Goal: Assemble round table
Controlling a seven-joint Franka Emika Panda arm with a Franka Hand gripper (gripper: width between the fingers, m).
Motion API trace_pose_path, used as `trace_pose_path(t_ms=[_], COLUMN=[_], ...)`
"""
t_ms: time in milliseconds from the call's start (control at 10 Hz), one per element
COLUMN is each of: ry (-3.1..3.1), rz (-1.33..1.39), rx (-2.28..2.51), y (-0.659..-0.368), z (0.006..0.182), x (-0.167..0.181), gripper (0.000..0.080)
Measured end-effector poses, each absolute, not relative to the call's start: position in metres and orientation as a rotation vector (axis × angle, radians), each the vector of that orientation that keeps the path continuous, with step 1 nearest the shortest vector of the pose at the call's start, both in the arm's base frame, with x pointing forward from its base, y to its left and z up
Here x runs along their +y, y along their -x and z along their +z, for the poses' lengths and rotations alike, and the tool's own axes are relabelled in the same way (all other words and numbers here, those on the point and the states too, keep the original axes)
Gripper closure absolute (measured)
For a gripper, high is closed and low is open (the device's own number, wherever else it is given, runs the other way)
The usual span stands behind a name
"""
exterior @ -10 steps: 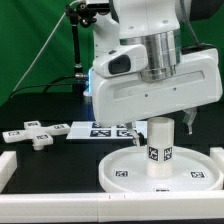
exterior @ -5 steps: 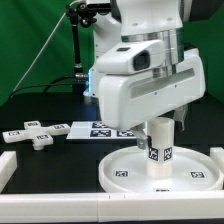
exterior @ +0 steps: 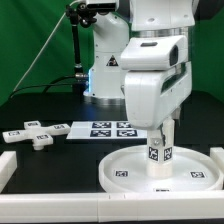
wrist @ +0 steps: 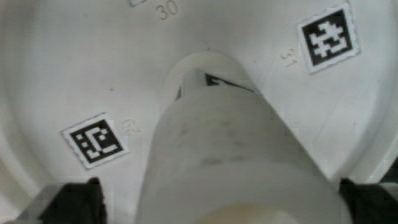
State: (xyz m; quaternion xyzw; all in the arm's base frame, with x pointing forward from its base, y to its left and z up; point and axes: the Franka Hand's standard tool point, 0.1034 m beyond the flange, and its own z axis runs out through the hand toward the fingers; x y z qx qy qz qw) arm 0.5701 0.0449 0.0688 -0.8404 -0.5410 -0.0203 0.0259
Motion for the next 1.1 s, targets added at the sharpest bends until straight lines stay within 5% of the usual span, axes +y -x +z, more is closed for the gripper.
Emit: trace_pose_path(t_ms=[900, 1000, 1100], ry=[2.029, 2.028, 2.029], rz=[0.006, 0.021, 0.026], rx=[-2.415, -2.405, -2.4], y=[-0.5698, -0.5671, -0.5665], z=[0.0664, 0.0648, 0.0643], x=[0.0418, 0.0392, 0.0378], gripper=[0.0177, 0.0354, 0.0354])
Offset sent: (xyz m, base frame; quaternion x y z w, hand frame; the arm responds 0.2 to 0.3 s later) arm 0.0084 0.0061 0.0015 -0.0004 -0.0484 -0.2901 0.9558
